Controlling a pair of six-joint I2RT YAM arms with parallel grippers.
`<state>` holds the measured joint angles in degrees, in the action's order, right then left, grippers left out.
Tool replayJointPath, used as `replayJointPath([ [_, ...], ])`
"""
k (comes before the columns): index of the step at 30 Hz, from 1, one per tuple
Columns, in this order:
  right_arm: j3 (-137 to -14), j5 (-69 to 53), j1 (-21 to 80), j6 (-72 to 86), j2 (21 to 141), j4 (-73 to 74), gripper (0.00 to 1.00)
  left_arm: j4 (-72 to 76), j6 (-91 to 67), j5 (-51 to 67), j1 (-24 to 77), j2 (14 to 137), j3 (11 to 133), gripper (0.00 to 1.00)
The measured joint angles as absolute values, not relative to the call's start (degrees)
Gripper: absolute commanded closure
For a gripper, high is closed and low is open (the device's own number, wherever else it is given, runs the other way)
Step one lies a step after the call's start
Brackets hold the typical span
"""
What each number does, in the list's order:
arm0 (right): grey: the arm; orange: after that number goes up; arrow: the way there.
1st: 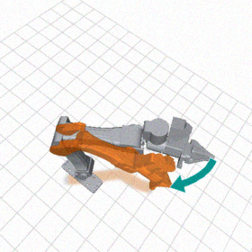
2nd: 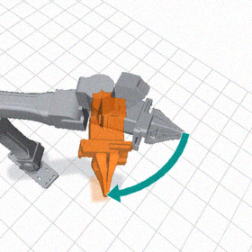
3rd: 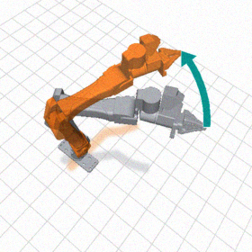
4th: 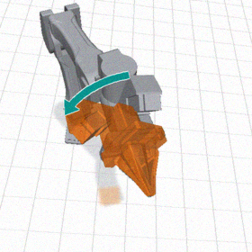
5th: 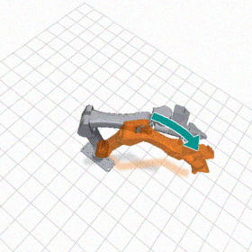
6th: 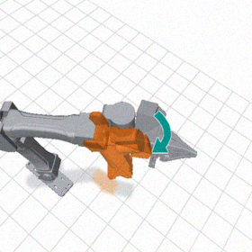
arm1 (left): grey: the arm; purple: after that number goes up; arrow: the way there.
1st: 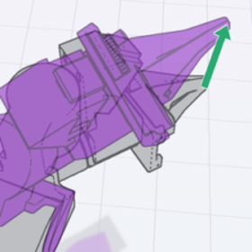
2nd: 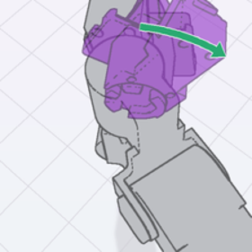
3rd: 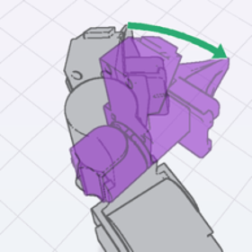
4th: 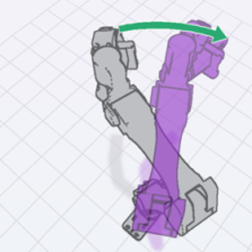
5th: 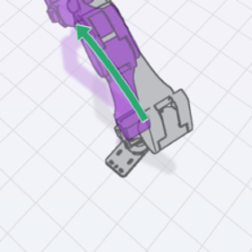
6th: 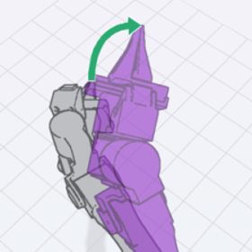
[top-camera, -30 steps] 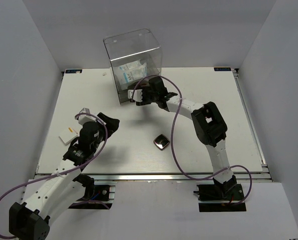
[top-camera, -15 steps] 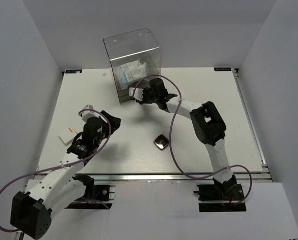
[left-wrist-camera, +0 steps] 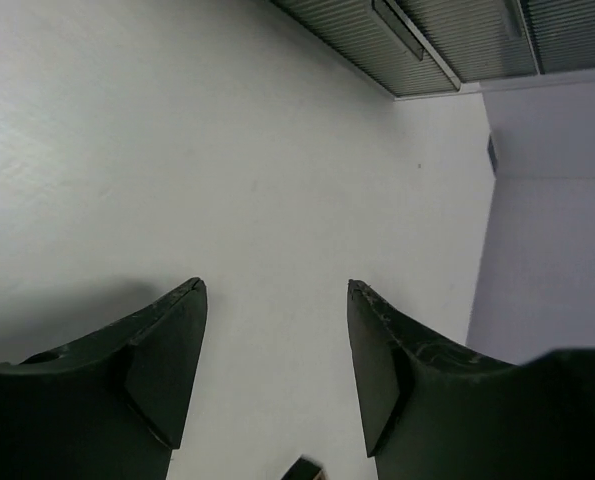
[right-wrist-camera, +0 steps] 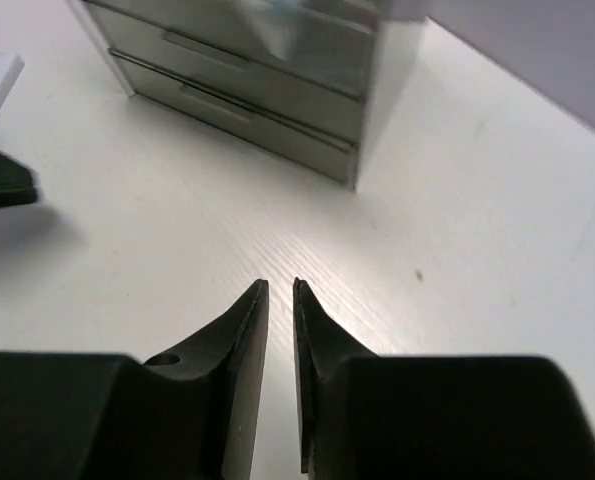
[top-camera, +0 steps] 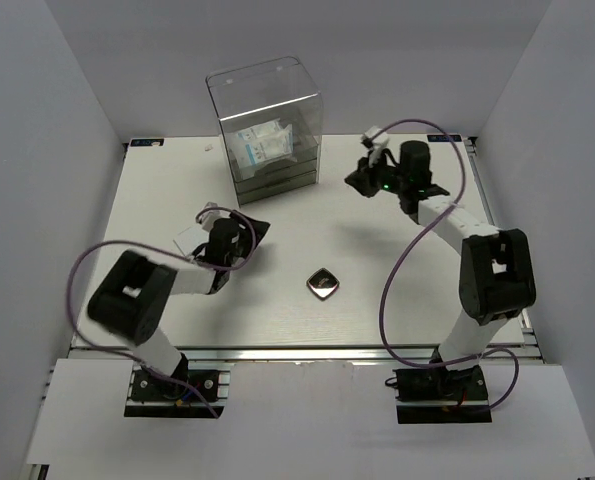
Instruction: Organize the makeup
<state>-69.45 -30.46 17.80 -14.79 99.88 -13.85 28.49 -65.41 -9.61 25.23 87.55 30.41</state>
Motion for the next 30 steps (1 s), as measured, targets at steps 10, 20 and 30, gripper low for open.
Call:
replayJointPath([
  [10,-59.42,-38.20,8.58,-0.05,93.60,-14.17,0.75,56.10,-80.66,-11.60,25.23,120.42,48.66,0.36],
  [20,-58.22,-40.51,7.05,1.52,89.60,-15.27,0.75,57.87,-88.79,-19.03,25.23,128.40,58.76,0.45],
  [30,-58.19,-41.04,5.89,2.22,89.60,-15.29,0.75,56.80,-93.06,-21.41,25.39,131.07,62.37,0.75],
])
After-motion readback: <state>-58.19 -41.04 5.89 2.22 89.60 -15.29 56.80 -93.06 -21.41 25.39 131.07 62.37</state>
